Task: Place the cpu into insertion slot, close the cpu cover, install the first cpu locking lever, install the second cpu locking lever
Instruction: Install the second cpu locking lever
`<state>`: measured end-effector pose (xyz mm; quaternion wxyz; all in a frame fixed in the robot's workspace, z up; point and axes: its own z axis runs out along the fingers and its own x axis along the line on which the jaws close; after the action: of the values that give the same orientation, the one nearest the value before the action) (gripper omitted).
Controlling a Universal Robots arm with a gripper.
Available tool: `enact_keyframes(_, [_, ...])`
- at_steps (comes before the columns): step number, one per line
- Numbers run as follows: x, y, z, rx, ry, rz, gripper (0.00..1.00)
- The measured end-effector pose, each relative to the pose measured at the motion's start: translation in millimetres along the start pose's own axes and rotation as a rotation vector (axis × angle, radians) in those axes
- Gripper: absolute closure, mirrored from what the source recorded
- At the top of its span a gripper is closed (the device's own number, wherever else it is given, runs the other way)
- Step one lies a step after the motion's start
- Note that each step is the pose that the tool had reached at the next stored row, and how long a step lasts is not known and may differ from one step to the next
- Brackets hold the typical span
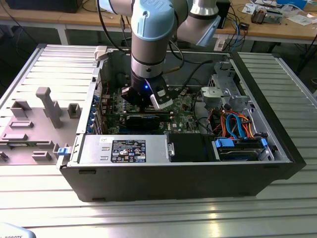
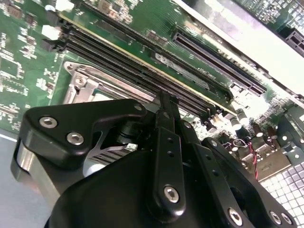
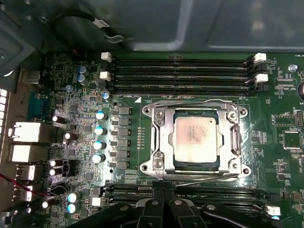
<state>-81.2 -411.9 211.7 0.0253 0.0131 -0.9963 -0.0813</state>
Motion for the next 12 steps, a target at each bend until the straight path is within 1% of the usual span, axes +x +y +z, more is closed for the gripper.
enact_keyframes(1, [2.7,0.0,0.9,-0.0016,-0.0001,0.0,0.89])
enact_keyframes(2, [4.0,-0.2,2.0,-0.0056,-0.0002,0.0,0.89])
enact_keyframes(3, [4.7,-0.3,2.7,-0.0087,-0.0002,0.0,0.89])
enact_keyframes(8, [7.0,-0.6,5.4,-0.0193,-0.0004,-0.001,0.89])
enact_keyframes(9, [7.1,-0.8,6.3,-0.0241,-0.0005,-0.001,0.89])
enact_keyframes(10, [7.1,-0.9,6.9,-0.031,-0.0007,-0.001,0.89])
enact_keyframes(11, [7.1,-1.0,7.7,-0.0418,-0.0011,-0.002,0.89])
enact_keyframes(12, [7.9,-1.1,8.7,-0.0468,-0.0011,-0.002,0.89])
